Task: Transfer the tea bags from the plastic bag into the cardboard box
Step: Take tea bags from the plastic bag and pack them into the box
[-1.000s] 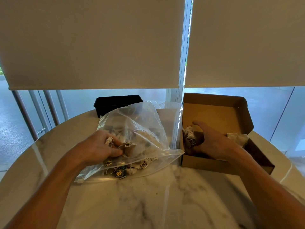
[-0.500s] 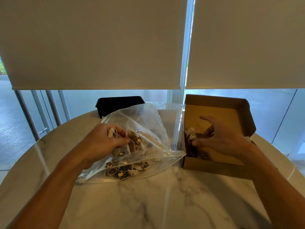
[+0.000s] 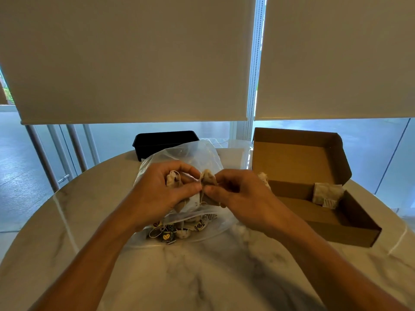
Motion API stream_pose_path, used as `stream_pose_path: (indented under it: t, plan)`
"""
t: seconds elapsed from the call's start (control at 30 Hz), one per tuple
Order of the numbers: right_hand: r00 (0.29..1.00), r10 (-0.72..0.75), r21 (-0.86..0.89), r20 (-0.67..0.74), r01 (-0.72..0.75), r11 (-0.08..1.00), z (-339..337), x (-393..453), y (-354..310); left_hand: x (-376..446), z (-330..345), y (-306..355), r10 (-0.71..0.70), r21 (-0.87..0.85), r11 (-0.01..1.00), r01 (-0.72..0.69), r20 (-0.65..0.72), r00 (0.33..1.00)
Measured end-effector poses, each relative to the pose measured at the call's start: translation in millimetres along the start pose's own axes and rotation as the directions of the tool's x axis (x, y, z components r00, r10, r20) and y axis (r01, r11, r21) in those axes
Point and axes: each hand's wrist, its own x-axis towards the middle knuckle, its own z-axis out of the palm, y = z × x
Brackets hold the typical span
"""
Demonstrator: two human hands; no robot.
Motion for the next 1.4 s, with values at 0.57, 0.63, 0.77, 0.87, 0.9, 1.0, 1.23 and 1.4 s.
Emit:
stream_pose_path:
  t: [0.57, 0.63, 0.77, 0.87, 0.9, 1.0, 1.23, 1.4]
  plan:
    - [0.996, 0.093, 0.464, -0.007, -0.079, 0.882, -16, 0, 6, -3, 16, 15, 0.065, -0.102, 0.992, -0.073, -0.085, 0.994]
    - [0.993, 0.092, 0.451, 0.075, -0.116, 0.885, -18, 0, 5, -3, 16, 14, 0.067, -0.093, 0.993, -0.077, -0.103, 0.992]
    - [0.966, 0.102, 0.175, 0.236, -0.146, 0.974, -14, -4, 2, -3, 17, 14, 0.073, -0.103, 0.991, -0.088, -0.145, 0.987]
    - [0.963, 0.094, 0.038, 0.254, -0.107, 0.994, -3, -6, 3, -2, 15, 13, 0.104, -0.084, 0.989, -0.121, -0.177, 0.979]
    - [0.966, 0.081, 0.01, 0.246, -0.086, 0.996, 0, -6, 3, -2, 14, 13, 0.111, -0.078, 0.989, -0.127, -0.184, 0.977]
    - [0.971, 0.053, -0.021, 0.234, -0.05, 0.999, 3, -8, 2, -1, 13, 13, 0.096, -0.098, 0.988, -0.121, -0.227, 0.969]
    - [0.996, 0.036, -0.03, 0.085, -0.033, 0.999, -22, -7, 4, 1, 6, 10, 0.014, -0.169, 0.983, -0.071, -0.315, 0.949]
    - [0.997, -0.008, 0.202, -0.08, 0.024, 0.979, -37, -7, -2, 2, 10, 4, -0.011, -0.121, 0.993, -0.016, -0.221, 0.975]
